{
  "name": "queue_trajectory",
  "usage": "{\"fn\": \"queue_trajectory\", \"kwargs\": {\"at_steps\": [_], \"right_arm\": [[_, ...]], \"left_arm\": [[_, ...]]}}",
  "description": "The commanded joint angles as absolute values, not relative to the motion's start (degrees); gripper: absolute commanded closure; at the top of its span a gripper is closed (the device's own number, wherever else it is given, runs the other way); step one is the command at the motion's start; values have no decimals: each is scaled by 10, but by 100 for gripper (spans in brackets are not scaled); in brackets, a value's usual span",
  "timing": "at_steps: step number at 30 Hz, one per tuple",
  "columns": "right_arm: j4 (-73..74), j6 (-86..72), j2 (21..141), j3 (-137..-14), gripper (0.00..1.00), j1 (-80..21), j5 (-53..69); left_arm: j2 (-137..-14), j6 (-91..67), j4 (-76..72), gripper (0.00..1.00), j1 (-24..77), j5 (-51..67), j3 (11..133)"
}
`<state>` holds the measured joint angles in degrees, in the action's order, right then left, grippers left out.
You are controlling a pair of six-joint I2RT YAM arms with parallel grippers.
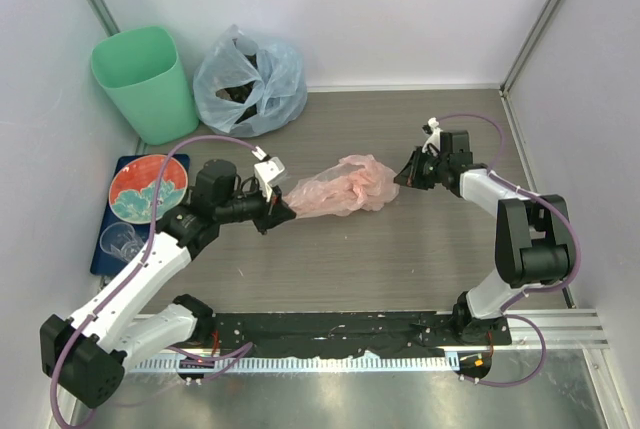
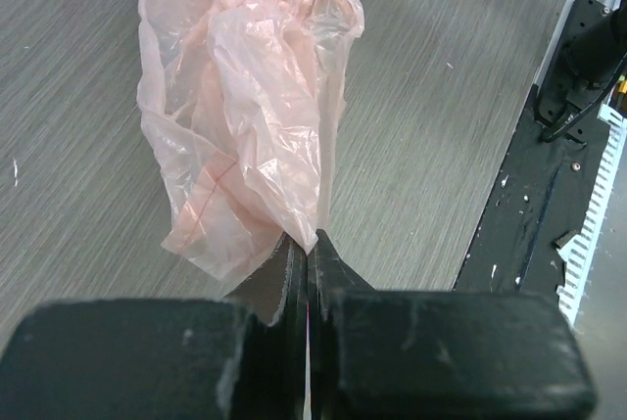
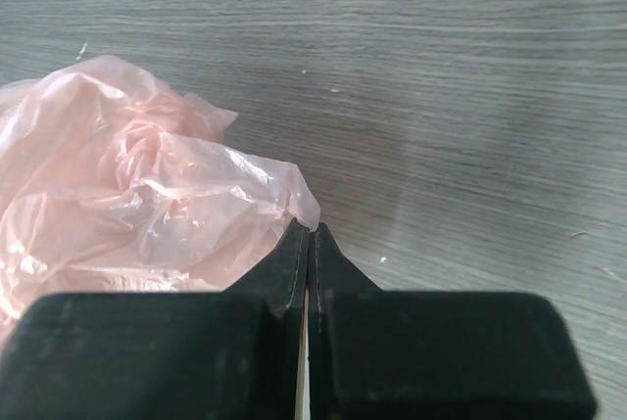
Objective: Put the trash bags into the trash bin
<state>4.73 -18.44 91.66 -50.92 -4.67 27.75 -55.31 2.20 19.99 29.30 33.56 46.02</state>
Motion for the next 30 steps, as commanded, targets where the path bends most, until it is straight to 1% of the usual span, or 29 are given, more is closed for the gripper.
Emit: {"fn": "queue_trajectory", "kwargs": {"at_steps": [1, 2, 3, 5, 6, 7, 9, 13, 15, 17, 21, 22, 25, 30], "right_arm": [[32, -132, 943, -534, 99, -25, 267], [39, -129, 950, -542, 99, -24, 292], [77, -124, 956, -568, 84, -24, 330], [116, -123, 956, -594, 63, -25, 395], [153, -118, 949, -609, 39, -25, 402], [171, -93, 939, -613, 29, -24, 406], [225, -67, 896, -620, 18, -25, 403], [296, -21, 819, -628, 16, -25, 403], [297, -37, 786, -631, 16, -38, 409], [281, -59, 775, -635, 16, -65, 389], [240, -78, 792, -676, 16, -185, 316], [231, -81, 801, -679, 16, -196, 282], [222, -63, 830, -695, 16, -234, 237], [217, -33, 892, -746, 15, -292, 182]], "left_arm": [[-549, 23, 178, 100, 284, 350, 461], [-551, 23, 179, 100, 284, 352, 459], [-555, 23, 180, 100, 284, 351, 454], [-578, 24, 186, 100, 284, 347, 447], [-588, 25, 185, 100, 284, 345, 441], [-611, 25, 182, 100, 284, 340, 437], [-631, 23, 171, 100, 284, 340, 428], [-657, 11, 137, 100, 285, 345, 426], [-662, 11, 133, 100, 285, 352, 429], [-662, 15, 128, 100, 286, 356, 429], [-657, 25, 137, 100, 287, 363, 430], [-656, 25, 140, 100, 288, 365, 430], [-651, 25, 141, 100, 290, 366, 431], [-643, 21, 140, 100, 295, 358, 426]]}}
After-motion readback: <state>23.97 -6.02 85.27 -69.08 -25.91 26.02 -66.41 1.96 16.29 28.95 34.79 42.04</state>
